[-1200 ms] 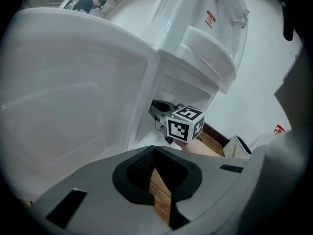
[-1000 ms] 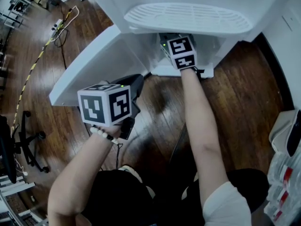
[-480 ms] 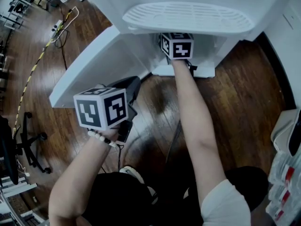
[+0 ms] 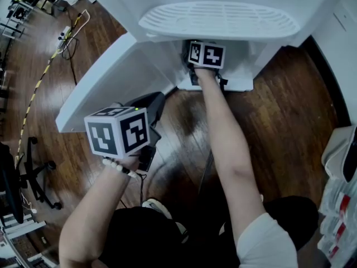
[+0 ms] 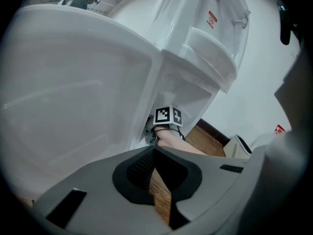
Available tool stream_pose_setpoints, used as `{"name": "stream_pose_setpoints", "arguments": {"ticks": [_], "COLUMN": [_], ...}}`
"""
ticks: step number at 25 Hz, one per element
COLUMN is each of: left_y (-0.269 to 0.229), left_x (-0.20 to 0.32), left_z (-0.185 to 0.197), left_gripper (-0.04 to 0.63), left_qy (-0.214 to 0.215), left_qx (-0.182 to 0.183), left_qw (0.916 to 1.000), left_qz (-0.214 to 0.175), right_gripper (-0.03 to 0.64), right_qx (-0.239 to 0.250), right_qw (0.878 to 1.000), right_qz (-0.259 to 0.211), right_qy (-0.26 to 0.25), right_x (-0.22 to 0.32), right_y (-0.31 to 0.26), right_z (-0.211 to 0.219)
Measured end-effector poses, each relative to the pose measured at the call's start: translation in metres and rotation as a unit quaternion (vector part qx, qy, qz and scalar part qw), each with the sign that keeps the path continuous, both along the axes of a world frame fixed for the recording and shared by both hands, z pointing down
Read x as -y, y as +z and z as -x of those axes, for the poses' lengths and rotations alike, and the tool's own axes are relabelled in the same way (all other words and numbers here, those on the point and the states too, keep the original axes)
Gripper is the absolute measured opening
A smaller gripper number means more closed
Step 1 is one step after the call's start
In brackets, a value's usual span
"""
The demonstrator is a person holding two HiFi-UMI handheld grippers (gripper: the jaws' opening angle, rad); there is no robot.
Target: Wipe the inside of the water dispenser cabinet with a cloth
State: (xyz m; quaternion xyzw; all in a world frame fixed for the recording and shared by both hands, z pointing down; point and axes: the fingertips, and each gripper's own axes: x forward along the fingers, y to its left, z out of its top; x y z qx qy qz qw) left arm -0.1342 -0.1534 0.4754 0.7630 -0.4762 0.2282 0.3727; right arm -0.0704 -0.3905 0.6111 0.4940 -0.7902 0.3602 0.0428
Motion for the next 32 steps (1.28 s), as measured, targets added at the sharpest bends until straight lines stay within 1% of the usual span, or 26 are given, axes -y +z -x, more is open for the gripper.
{"name": "stream_pose_setpoints", "arguments": {"ticks": [2,4,6,8,11,13,16,18,20,22,24,28,32], "left_y": [0.000,0.000,0.000,-0.001,-0.005,-0.008,-0.009,-0.012,-0.015,-0.017,-0.018,-0.018,-0.016], "left_x": [0.000,0.000,-0.001,-0.002,-0.002,-0.003,-0.005,-0.005,-0.005,-0.006,-0.007,-0.007,-0.007], "left_z": [0.000,0.000,-0.001,-0.001,0.001,0.002,0.003,0.002,0.001,0.000,0.000,0.000,0.000], "left_gripper": [-0.002,-0.002,-0.002,-0.003,-0.003,-0.002,-0.003,-0.002,-0.002,-0.003,-0.002,-0.003,-0.002], "left_qy": [0.000,0.001,0.003,0.004,0.001,0.000,-0.001,0.000,0.000,0.000,0.000,-0.001,0.000], "left_qx": [0.000,-0.001,-0.002,-0.002,-0.002,-0.003,-0.003,-0.005,-0.007,-0.006,-0.006,-0.005,0.000], "left_qw": [1.0000,1.0000,1.0000,1.0000,1.0000,1.0000,1.0000,1.0000,0.9999,0.9999,0.9999,0.9999,1.0000], "left_qz": [0.000,0.000,0.001,0.001,-0.001,-0.003,-0.002,-0.005,-0.008,-0.009,-0.010,-0.010,-0.007], "right_gripper": [0.037,0.038,0.037,0.038,0.038,0.037,0.037,0.037,0.037,0.037,0.037,0.037,0.038], "right_qx": [-0.004,0.017,0.063,0.114,0.204,0.235,0.249,0.258,0.264,0.271,0.284,0.306,0.349], "right_qw": [1.000,0.999,0.997,0.992,0.976,0.968,0.965,0.960,0.953,0.945,0.938,0.928,0.912], "right_qz": [0.005,0.016,0.029,0.036,0.028,0.009,-0.032,-0.074,-0.121,-0.157,-0.172,-0.182,-0.185], "right_qy": [0.014,0.025,0.031,0.045,0.076,0.083,0.077,0.080,0.085,0.091,0.096,0.110,0.115], "right_x": [0.000,0.001,0.002,0.005,0.007,0.008,0.010,0.011,0.013,0.013,0.014,0.012,0.011], "right_y": [0.002,0.002,0.002,0.000,-0.008,-0.016,-0.039,-0.063,-0.089,-0.111,-0.124,-0.138,-0.149], "right_z": [0.000,0.000,-0.002,-0.006,-0.014,-0.016,-0.015,-0.018,-0.023,-0.030,-0.034,-0.039,-0.039]}}
